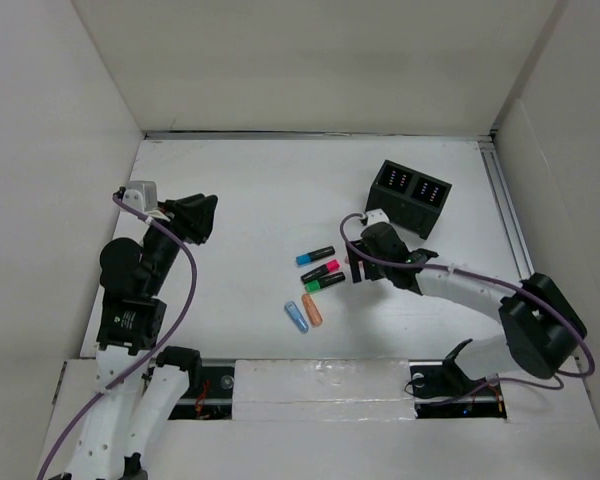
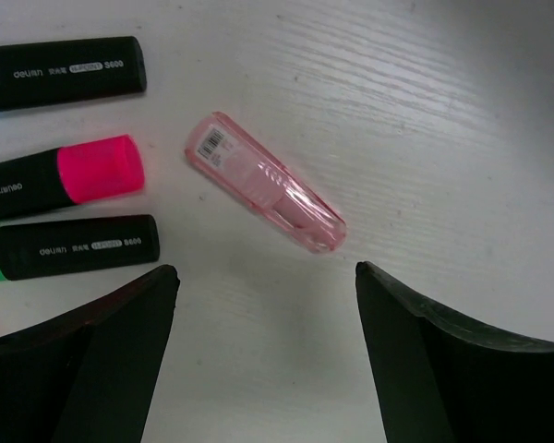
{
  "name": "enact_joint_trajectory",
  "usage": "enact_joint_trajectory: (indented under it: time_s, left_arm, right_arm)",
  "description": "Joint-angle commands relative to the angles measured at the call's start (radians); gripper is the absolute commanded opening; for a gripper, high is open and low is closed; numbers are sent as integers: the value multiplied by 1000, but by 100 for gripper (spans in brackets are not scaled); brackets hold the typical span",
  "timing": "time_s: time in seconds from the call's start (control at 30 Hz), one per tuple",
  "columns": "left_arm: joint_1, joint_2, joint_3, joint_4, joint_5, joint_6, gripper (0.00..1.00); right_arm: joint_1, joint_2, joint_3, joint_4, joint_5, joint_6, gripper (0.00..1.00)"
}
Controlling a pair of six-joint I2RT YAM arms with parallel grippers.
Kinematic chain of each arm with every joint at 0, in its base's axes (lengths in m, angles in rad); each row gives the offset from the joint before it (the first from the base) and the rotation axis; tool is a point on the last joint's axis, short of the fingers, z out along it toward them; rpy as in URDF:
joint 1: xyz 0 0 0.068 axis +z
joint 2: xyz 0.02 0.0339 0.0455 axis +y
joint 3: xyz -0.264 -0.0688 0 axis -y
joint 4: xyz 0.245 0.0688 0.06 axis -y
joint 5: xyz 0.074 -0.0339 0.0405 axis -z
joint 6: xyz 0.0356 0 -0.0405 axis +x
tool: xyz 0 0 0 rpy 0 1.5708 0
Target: Organize the desk
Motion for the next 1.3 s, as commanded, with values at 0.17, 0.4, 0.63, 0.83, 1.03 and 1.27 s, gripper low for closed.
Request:
enact_joint_trajectory:
  time_s: [0.17,0.4,0.63,0.83,1.03,1.27]
  left_arm:
    - [4,1,-7,55,16,-6,31]
    - [4,9,-7,55,13,-3,31]
    - [4,-4,-9,59,10,0,31]
    - [4,2,-9,69,27,-4,31]
    - [4,10,-12,70,41,-7,31]
    - [4,1,-13,72,39,-9,31]
  right_arm:
    - [-20,181,130,135,-36,-62,85]
    - [-31,284,196,155,7,-47,83]
    - [-31,295,182,158,-11,-28,42]
    - [0,241,129,181,-23,-8,51]
    - [-10,271,142,189,-39,7,40]
    - [-10,205,116,201,7,16,16]
